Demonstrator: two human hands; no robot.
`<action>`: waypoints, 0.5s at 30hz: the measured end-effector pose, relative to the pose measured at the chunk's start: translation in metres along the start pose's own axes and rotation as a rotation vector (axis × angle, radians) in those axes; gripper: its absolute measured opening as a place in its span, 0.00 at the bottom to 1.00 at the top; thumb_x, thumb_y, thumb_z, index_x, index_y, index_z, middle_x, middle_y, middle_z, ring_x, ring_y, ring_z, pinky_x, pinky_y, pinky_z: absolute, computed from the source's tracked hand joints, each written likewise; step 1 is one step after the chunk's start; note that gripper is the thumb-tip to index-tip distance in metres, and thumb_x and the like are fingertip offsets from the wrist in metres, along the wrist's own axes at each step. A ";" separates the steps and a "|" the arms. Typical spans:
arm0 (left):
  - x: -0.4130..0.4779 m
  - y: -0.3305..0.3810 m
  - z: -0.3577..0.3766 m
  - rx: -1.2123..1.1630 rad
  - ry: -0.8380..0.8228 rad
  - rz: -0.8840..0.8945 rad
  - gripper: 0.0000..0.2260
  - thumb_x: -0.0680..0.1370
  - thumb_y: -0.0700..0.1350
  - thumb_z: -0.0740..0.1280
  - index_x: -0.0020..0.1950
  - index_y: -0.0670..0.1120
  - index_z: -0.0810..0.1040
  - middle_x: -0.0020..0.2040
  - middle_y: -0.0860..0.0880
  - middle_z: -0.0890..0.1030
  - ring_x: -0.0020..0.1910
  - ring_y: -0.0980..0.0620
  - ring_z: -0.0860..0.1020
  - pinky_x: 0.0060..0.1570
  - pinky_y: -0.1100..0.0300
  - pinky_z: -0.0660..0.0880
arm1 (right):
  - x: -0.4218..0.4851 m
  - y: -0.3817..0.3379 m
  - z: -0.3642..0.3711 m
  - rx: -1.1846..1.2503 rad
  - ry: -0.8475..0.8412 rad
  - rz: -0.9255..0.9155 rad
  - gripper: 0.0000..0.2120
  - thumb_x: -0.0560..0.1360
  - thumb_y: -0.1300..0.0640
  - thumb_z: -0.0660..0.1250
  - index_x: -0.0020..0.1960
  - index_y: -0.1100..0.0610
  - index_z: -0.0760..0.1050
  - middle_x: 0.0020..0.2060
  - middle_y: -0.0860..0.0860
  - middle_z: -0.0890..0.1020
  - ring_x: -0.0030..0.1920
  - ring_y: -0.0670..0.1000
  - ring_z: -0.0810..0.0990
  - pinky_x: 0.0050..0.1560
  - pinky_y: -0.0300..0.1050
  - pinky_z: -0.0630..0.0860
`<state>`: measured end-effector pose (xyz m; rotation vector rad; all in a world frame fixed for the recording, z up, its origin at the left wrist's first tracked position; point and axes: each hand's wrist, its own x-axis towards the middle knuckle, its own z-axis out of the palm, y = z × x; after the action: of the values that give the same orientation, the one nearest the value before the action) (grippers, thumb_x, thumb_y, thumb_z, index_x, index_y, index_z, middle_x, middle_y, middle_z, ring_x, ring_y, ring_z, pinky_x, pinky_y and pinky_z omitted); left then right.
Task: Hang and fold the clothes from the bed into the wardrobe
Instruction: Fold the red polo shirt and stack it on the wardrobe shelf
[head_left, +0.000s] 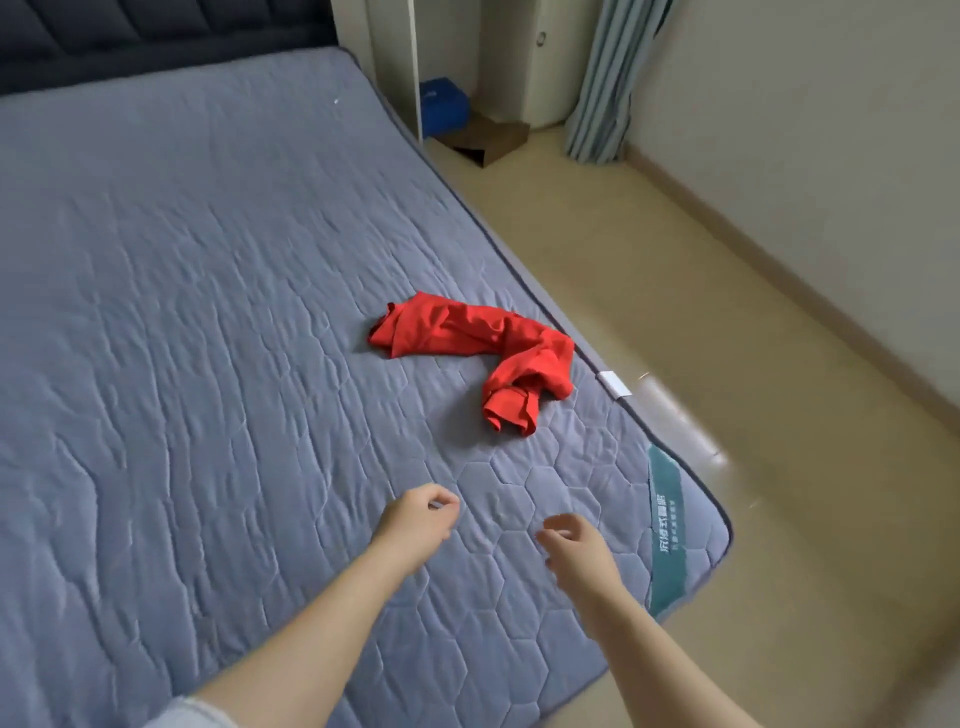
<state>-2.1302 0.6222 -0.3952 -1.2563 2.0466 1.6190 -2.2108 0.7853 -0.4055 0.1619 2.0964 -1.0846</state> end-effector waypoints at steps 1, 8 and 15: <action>0.016 0.001 0.010 -0.022 0.012 -0.046 0.09 0.76 0.40 0.62 0.38 0.52 0.75 0.39 0.49 0.79 0.38 0.50 0.79 0.37 0.62 0.69 | 0.022 -0.001 -0.005 -0.006 -0.024 0.026 0.04 0.75 0.60 0.62 0.49 0.54 0.72 0.41 0.49 0.76 0.41 0.52 0.75 0.35 0.40 0.67; 0.142 0.003 0.075 -0.125 0.090 -0.279 0.09 0.76 0.40 0.60 0.39 0.52 0.75 0.38 0.50 0.79 0.33 0.55 0.77 0.32 0.64 0.68 | 0.187 -0.002 -0.031 -0.002 -0.082 0.186 0.05 0.76 0.62 0.60 0.46 0.63 0.73 0.35 0.54 0.73 0.39 0.53 0.70 0.41 0.45 0.66; 0.263 0.005 0.128 -0.460 0.104 -0.477 0.07 0.80 0.44 0.59 0.57 0.49 0.72 0.45 0.49 0.77 0.38 0.54 0.75 0.40 0.60 0.68 | 0.293 0.015 -0.027 0.027 -0.154 0.215 0.06 0.76 0.60 0.60 0.50 0.58 0.74 0.37 0.52 0.76 0.37 0.50 0.74 0.38 0.42 0.70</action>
<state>-2.3308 0.6121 -0.6080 -1.8390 1.2992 1.8535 -2.4262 0.7518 -0.6032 0.3007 1.8801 -0.9648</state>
